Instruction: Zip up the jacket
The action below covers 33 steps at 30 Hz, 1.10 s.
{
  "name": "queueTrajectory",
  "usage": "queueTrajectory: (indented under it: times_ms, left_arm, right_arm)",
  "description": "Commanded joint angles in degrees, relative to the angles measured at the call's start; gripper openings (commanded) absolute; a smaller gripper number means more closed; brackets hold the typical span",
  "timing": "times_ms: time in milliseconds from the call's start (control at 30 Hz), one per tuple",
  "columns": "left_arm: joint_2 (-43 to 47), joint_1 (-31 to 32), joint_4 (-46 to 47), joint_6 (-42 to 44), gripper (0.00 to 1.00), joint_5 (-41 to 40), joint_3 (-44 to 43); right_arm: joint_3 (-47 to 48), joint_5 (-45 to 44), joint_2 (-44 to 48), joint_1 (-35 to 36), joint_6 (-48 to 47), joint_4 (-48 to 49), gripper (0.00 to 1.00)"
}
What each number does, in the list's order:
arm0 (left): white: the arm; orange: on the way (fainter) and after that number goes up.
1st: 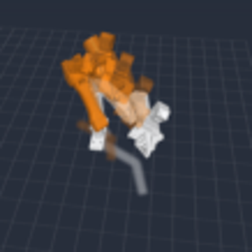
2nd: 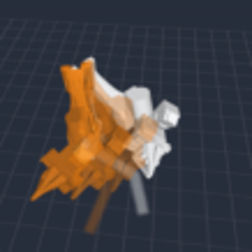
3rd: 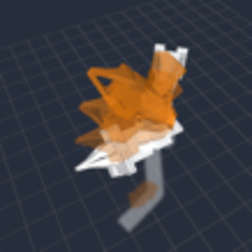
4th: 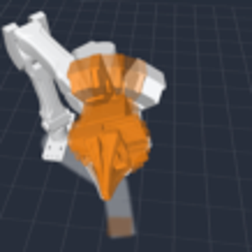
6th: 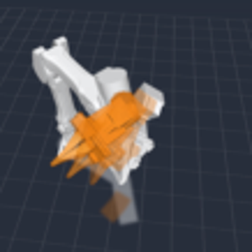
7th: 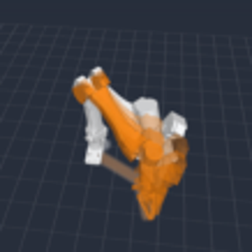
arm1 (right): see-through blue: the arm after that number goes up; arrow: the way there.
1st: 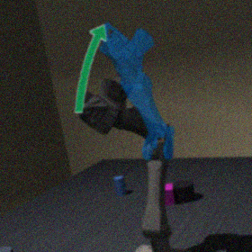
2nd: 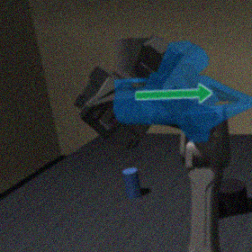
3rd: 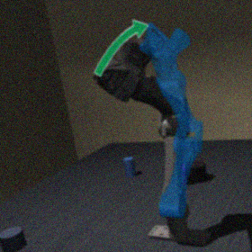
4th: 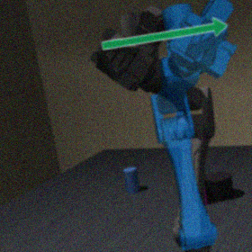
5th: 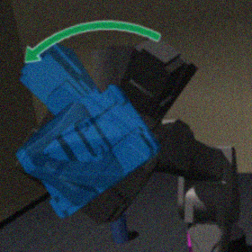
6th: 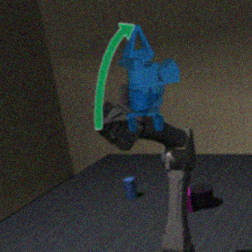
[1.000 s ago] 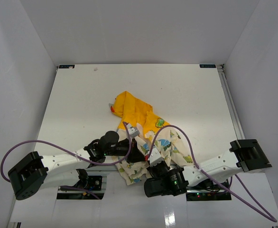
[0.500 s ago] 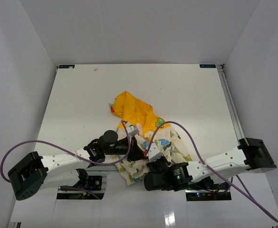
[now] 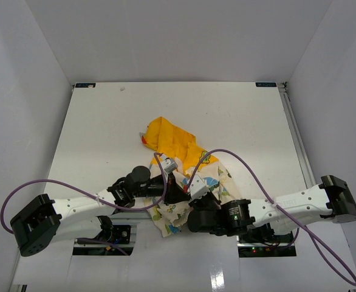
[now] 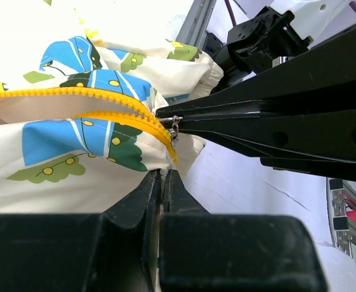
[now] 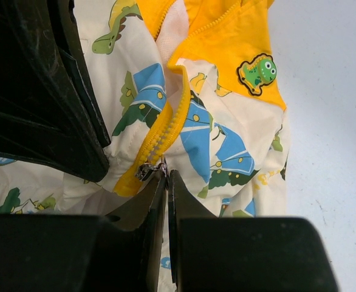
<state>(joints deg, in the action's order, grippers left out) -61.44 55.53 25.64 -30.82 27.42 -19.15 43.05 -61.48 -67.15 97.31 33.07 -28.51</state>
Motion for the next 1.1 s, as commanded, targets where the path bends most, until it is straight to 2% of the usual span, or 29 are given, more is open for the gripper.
queueTrajectory:
  times_ms: [0,233,500,600,767,1067]
  left_arm:
    - [-0.55,0.55,-6.53,1.41,0.00,2.91,0.47]
    - [-0.07,0.55,-5.79,1.16,0.00,3.25,1.23]
    - [0.74,0.55,-12.96,0.89,0.00,-4.83,0.27]
    - [2.31,0.55,-14.15,1.19,0.00,-7.28,0.78]
    - [3.25,0.55,-14.64,1.81,0.00,-6.64,0.52]
    - [3.57,0.55,-11.67,1.24,0.00,-2.32,1.32]
  right_arm:
    - [5.32,-6.55,2.61,-2.06,-4.42,0.21,0.08]
    - [6.32,-3.58,2.64,-7.02,-7.22,0.21,0.08]
    - [8.52,15.11,3.76,-8.71,-11.50,-2.85,0.08]
    - [9.43,19.66,3.87,-8.71,-12.91,-4.28,0.08]
    - [13.05,15.03,2.71,-8.71,-12.88,-9.89,0.08]
    - [18.69,8.05,-2.56,-9.46,-16.68,-9.99,0.08]
